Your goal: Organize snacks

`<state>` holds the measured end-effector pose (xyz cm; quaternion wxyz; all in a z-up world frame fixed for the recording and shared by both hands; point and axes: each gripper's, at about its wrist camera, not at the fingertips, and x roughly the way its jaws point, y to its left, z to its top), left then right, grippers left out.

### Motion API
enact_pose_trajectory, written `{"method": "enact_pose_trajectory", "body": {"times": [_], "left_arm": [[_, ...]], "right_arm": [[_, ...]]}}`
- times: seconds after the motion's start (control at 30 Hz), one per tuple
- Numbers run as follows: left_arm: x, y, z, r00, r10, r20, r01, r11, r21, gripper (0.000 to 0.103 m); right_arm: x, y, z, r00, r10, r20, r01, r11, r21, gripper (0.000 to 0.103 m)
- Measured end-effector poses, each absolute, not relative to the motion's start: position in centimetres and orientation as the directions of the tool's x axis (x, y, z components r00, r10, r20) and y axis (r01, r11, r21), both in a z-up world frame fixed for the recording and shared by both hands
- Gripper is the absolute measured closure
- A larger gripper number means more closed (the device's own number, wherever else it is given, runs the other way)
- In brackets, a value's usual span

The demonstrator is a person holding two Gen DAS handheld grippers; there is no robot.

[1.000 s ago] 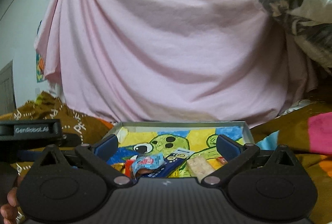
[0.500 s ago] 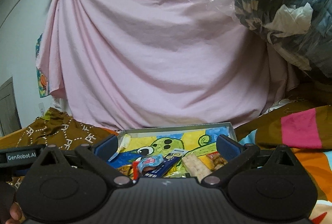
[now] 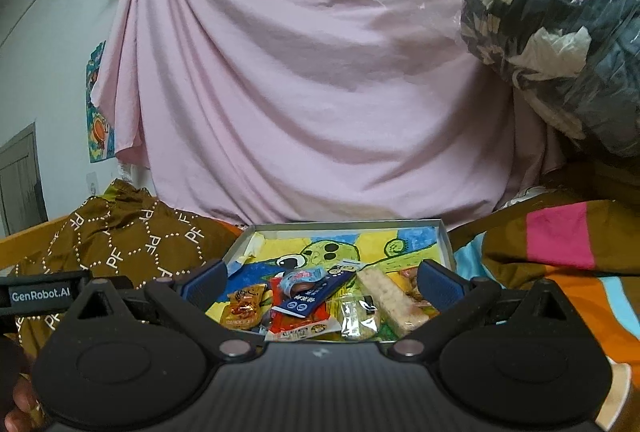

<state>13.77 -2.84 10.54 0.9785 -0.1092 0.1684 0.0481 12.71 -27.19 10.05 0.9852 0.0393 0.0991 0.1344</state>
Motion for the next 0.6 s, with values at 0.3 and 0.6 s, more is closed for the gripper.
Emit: {"method": "enact_pose_trajectory", "body": {"times": [0.3, 0.6], "left_arm": [[11.5, -2.3, 9.6, 0.943, 0.057, -0.327, -0.127, 0.972, -0.196, 0.001], [9.3, -2.0, 8.3, 0.950, 0.045, -0.309, -0.105, 0.978, -0.181, 0.001]], "right_arm": [[9.3, -27.5, 9.1, 0.958, 0.239, -0.162, -0.230, 0.971, 0.070, 0.000], [7.0, -27.2, 7.9, 0.966, 0.213, -0.148, -0.208, 0.977, 0.049, 0.000]]}}
